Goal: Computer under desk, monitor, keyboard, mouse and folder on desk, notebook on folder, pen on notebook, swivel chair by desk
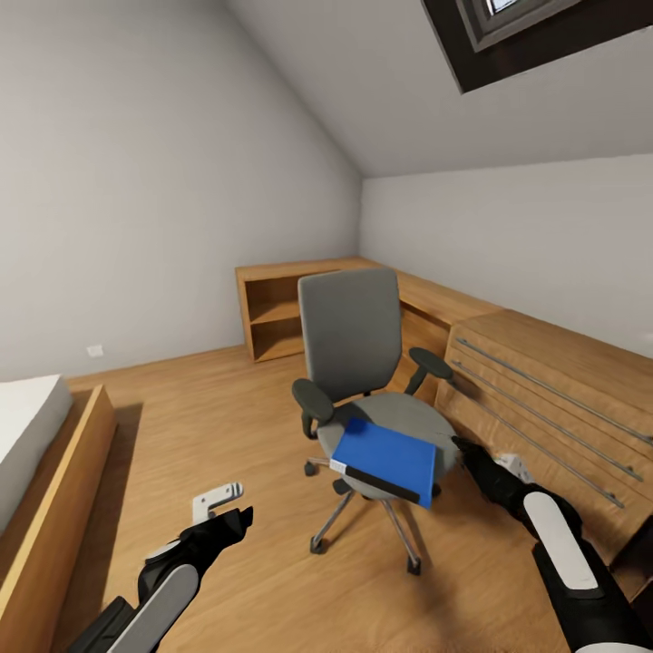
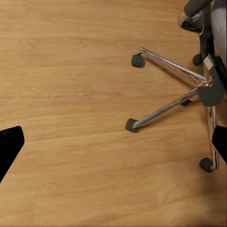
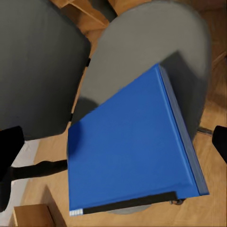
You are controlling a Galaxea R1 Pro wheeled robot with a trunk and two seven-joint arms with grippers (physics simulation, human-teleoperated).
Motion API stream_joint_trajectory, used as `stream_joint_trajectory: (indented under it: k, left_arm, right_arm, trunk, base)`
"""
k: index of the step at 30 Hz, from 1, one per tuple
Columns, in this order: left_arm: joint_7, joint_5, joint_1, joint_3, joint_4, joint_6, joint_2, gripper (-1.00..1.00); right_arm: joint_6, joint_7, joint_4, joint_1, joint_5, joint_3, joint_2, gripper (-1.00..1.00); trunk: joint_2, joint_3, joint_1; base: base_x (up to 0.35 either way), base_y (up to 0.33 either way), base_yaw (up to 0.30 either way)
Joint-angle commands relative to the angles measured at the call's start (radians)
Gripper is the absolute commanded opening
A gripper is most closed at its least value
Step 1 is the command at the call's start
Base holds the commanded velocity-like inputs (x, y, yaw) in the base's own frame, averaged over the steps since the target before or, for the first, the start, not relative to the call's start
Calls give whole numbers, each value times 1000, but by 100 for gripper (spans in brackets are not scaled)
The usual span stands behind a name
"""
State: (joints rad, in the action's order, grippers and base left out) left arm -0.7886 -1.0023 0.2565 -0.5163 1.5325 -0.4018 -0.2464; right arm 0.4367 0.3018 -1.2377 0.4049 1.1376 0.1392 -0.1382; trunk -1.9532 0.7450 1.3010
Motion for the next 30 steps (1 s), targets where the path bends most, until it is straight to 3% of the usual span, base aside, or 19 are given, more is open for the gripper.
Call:
stream_joint_trajectory:
  k: [1,6,11,16,25,30]
  left_arm:
    - [-7,-5,1,-2,1,-2,-1,100]
    - [-7,-5,1,-3,0,-2,1,100]
    - [-22,-6,1,-4,2,-2,1,100]
    - [-64,-7,1,-8,6,-2,2,100]
    - [-69,-7,1,-10,8,-2,3,100]
    - [-69,-7,1,-10,9,-2,3,100]
  right_arm:
    - [3,4,1,0,29,1,-9,100]
    - [31,-56,33,-7,96,2,-45,100]
    - [68,-103,45,-9,105,3,-50,100]
    - [75,-208,78,-9,102,3,-60,100]
    - [55,-229,149,-9,101,3,-57,100]
    - [-19,-232,209,-9,101,-2,-54,100]
  trunk:
    - [-8,4,4]
    - [-43,20,23]
    - [-78,36,42]
    - [-113,51,61]
    - [-176,79,96]
    - [-211,95,115]
  base:
    - [0,0,-297]
    - [0,0,-272]
    - [0,0,-78]
    - [0,0,-8]
    - [0,0,0]
    - [0,0,0]
